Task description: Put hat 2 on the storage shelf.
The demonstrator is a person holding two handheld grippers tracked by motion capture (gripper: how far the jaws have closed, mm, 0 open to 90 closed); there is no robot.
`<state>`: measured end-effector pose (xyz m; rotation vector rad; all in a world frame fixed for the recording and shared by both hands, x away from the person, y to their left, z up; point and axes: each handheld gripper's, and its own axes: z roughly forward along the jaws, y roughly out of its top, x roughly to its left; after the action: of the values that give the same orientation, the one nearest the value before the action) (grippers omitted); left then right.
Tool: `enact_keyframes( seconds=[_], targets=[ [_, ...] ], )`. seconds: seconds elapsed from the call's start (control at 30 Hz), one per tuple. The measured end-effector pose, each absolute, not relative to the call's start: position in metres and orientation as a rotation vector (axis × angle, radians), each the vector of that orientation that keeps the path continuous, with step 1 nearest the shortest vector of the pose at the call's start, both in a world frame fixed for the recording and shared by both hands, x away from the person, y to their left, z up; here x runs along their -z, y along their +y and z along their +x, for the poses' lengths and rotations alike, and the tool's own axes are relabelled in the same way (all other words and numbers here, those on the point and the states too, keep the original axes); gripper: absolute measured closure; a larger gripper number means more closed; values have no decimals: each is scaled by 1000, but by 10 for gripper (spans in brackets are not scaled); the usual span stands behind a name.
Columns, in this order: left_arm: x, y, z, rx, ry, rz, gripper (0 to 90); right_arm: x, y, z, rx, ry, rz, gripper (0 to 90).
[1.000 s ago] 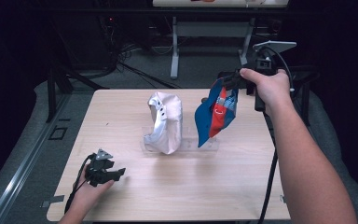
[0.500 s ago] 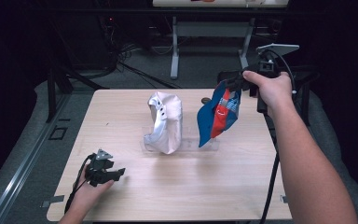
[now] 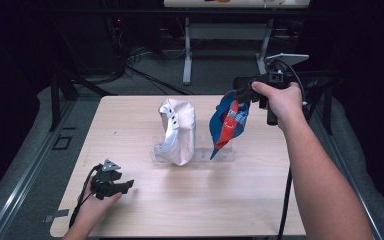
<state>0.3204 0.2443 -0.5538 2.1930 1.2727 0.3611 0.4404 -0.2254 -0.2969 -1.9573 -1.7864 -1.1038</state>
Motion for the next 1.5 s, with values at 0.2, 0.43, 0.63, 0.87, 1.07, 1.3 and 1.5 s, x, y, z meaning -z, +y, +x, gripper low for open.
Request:
enact_keyframes(
  seconds=[0.2, 0.43, 0.63, 0.87, 1.07, 1.3, 1.5],
  targets=[
    [554, 244, 320, -365, 1269, 2194, 425, 302, -225, 440, 1099, -1780, -1955, 777],
    [554, 244, 320, -365, 1273, 2191, 425, 310, -223, 440, 1082, -1783, -1955, 777],
    [554, 244, 320, -363, 1271, 2193, 425, 317, -218, 440, 1042, -1816, -1958, 776],
    [554, 244, 320, -363, 1272, 2193, 425, 327, -217, 437, 1003, -1838, -1979, 770],
    [554, 244, 320, -364, 1273, 2194, 425, 331, -222, 433, 984, -1867, -1995, 708],
    [554, 244, 320, -364, 1276, 2191, 425, 337, -228, 425, 981, -1910, -2029, 631],
    [554, 244, 320, -377, 1279, 2181, 425, 347, -226, 412, 982, -1966, -2027, 577]
  ],
)
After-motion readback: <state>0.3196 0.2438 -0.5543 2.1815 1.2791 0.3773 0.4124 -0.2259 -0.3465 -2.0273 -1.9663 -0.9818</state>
